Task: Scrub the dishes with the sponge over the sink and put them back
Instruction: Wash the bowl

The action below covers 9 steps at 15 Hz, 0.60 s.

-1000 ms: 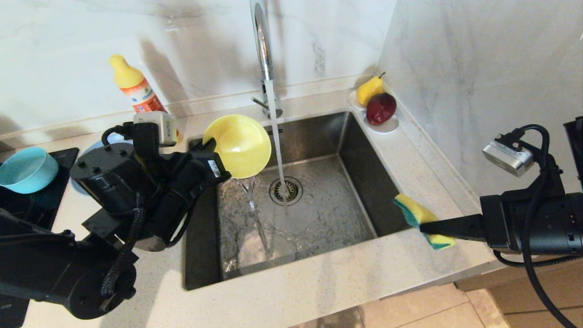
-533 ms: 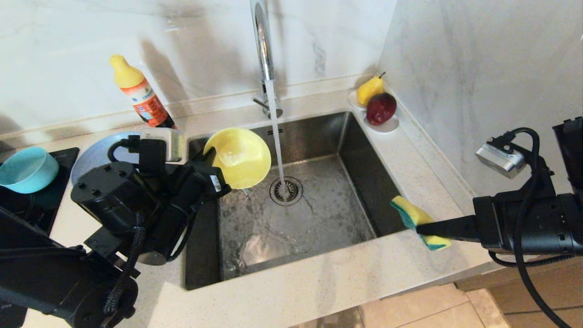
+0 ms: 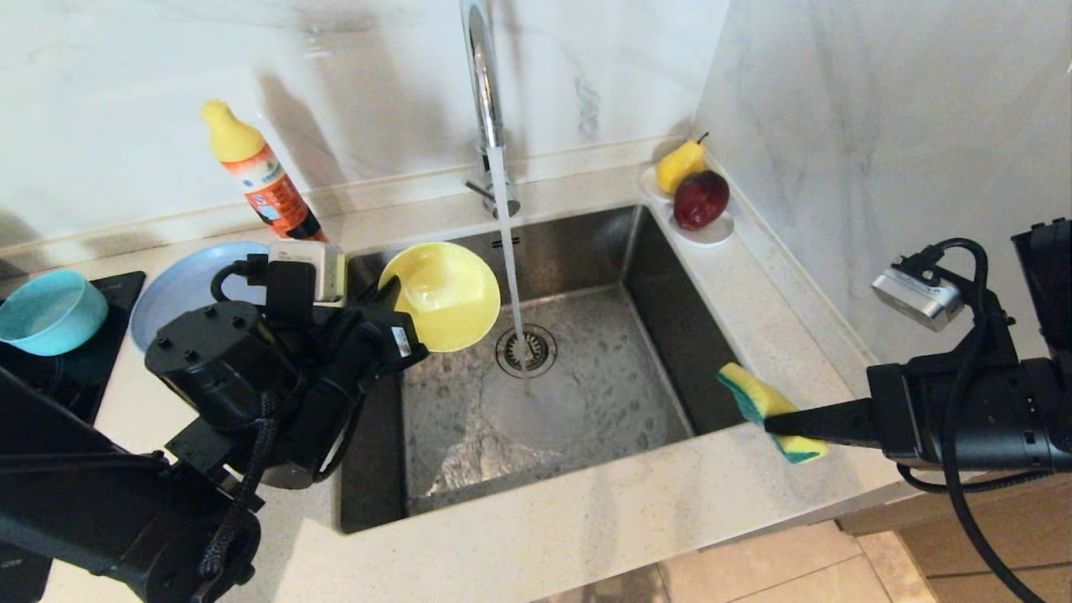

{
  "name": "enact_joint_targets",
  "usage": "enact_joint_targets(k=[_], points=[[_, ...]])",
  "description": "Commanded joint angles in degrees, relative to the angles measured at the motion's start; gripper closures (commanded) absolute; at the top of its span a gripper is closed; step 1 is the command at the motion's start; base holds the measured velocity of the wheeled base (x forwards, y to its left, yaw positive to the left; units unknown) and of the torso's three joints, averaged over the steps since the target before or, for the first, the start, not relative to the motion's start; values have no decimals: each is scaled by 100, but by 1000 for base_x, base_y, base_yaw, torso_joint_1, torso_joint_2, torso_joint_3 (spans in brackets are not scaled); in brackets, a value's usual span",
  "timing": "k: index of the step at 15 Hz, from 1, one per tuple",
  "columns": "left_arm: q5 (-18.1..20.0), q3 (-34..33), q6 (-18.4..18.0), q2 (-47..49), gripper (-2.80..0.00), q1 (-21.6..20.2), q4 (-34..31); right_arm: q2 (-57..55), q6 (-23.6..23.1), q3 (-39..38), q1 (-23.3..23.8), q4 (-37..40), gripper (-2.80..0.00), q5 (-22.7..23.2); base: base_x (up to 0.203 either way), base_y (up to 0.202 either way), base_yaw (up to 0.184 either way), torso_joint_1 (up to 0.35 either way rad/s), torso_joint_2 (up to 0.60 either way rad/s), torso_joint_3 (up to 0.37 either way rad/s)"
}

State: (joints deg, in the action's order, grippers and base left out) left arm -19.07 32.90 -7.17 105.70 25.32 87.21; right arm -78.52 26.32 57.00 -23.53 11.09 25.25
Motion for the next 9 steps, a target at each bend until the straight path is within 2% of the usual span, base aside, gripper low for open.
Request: enact_joint_targets(k=[1,3,4,6,9], points=[[-32,1,-4,-80,0,-1,45,-1,14,-1,-7,7,0,15,0,0,0,0,0,0],[-59,-85,105,-309,0,-1,45,12,22,-5,-4,7,0,21,0,0,0,0,0,0],[-63,-67,245,-386,0,-1,-160,30,22,-21,-11,7,0,24,0,0,0,0,0,0],[-74,155,788,-629,0,-6,-1522,88,22,-31,-3,7,0,19,0,0,0,0,0,0],[-42,845,1486,-1118,0,-9,-3739,136,22,-14,-3,7,0,7,0,0,0,0,0,0]])
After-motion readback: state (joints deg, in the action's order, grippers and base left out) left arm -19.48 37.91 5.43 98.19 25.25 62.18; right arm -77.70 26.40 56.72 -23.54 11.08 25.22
